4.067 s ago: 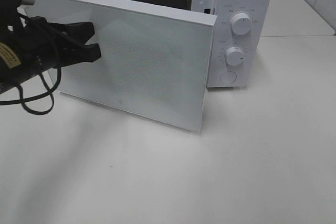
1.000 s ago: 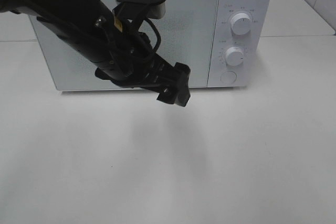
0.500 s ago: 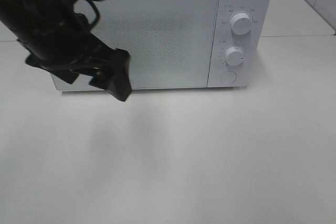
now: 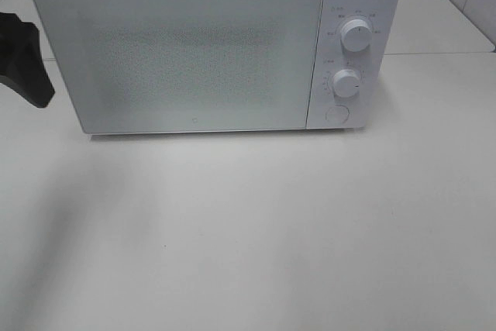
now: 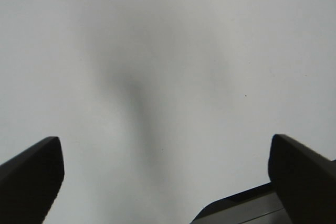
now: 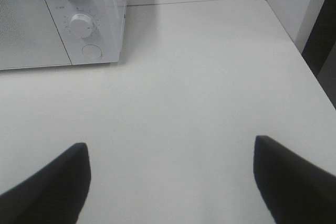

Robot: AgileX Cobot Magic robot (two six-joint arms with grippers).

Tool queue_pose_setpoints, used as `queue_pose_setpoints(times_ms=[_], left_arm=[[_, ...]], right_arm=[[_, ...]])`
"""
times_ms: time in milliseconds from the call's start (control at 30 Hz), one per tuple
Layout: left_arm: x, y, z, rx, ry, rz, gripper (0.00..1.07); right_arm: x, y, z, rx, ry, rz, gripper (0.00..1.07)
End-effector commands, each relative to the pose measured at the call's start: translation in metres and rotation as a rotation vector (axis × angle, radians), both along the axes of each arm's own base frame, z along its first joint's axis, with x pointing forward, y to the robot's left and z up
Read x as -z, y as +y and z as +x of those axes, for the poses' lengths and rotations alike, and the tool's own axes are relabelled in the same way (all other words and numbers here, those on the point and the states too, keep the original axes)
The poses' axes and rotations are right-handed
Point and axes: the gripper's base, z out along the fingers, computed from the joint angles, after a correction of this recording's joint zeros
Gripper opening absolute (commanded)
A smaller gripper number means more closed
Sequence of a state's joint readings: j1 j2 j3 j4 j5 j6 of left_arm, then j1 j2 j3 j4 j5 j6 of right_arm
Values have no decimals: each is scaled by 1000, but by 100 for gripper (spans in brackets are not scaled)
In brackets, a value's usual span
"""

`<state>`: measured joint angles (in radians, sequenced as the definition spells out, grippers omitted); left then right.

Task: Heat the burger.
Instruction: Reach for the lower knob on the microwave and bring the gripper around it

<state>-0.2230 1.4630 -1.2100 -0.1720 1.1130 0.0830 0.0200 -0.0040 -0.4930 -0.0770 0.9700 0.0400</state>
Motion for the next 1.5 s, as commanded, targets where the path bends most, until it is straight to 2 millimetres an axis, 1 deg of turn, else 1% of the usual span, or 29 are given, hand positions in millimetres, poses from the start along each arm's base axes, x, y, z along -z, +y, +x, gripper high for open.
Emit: queue_pose_setpoints(times_ms=[33, 67, 100, 133, 167, 200, 233, 267, 300, 333, 400, 433, 467, 500, 600, 633, 667, 700, 733, 767, 800, 867, 967, 1000, 1067, 1133, 1233, 1300, 1500], left_arm=[[-7, 18, -7, -49, -9, -6, 98], [-7, 18, -7, -49, -9, -6, 98], [-5, 27, -14, -83, -2, -9, 98], [-5, 27, -14, -83, -2, -9, 98], [-2, 36, -23, -116, 7, -16, 98], [-2, 38, -29, -125, 4, -17, 98], [-2, 38, -29, -125, 4, -17, 98], [0, 44, -41, -142, 4, -18, 98], [0, 45, -48, -148, -1, -18, 98], [0, 45, -48, -148, -1, -18, 98], [4, 48, -78, -155, -50, -17, 98], [4, 48, -78, -155, -50, -17, 98], [5, 49, -85, -158, -68, -19, 98], [5, 49, -85, -158, -68, -19, 98], [13, 52, -122, -163, -135, -25, 98], [13, 52, -122, -163, -135, -25, 98], [13, 53, -129, -163, -156, -26, 98], [13, 53, -129, -163, -156, -26, 98], [19, 54, -143, -165, -180, -29, 98], [19, 54, -149, -166, -203, -33, 98], [19, 54, -149, -166, -203, -33, 98], [28, 56, -175, -169, -274, -40, 98], [31, 57, -180, -170, -283, -42, 98], [29, 58, -190, -174, -323, -49, 98], [28, 58, -195, -174, -345, -50, 98], [29, 61, -213, -178, -372, -34, 98], [32, 62, -216, -184, -371, -31, 98], [28, 64, -228, -221, -444, -42, 98], [25, 66, -240, -222, -529, -51, 98]], right_arm=[[0, 0, -4, 0, -35, -6, 76], [0, 0, -4, 0, -35, -6, 76], [0, 0, -4, 0, -35, -6, 76], [0, 0, -4, 0, -35, -6, 76], [0, 0, -4, 0, -35, -6, 76], [0, 0, -4, 0, -35, -6, 76], [0, 0, -4, 0, -35, -6, 76], [0, 0, -4, 0, -35, -6, 76], [0, 0, -4, 0, -35, -6, 76], [0, 0, -4, 0, -35, -6, 76], [0, 0, -4, 0, -35, -6, 76], [0, 0, -4, 0, -35, -6, 76], [0, 0, -4, 0, -35, -6, 76], [0, 0, -4, 0, -35, -6, 76], [0, 0, -4, 0, -35, -6, 76], [0, 0, -4, 0, -35, -6, 76], [0, 0, -4, 0, -35, -6, 76], [0, 0, -4, 0, -35, -6, 76], [0, 0, -4, 0, -35, -6, 76], [0, 0, -4, 0, -35, -6, 76], [0, 0, -4, 0, -35, -6, 76], [0, 0, -4, 0, -35, -6, 76], [0, 0, -4, 0, -35, -6, 76], [0, 0, -4, 0, -35, -6, 76], [0, 0, -4, 0, -35, -6, 76], [0, 0, -4, 0, -35, -6, 76], [0, 0, -4, 0, -35, -6, 76], [0, 0, -4, 0, -35, -6, 76], [0, 0, -4, 0, -35, -6, 76]])
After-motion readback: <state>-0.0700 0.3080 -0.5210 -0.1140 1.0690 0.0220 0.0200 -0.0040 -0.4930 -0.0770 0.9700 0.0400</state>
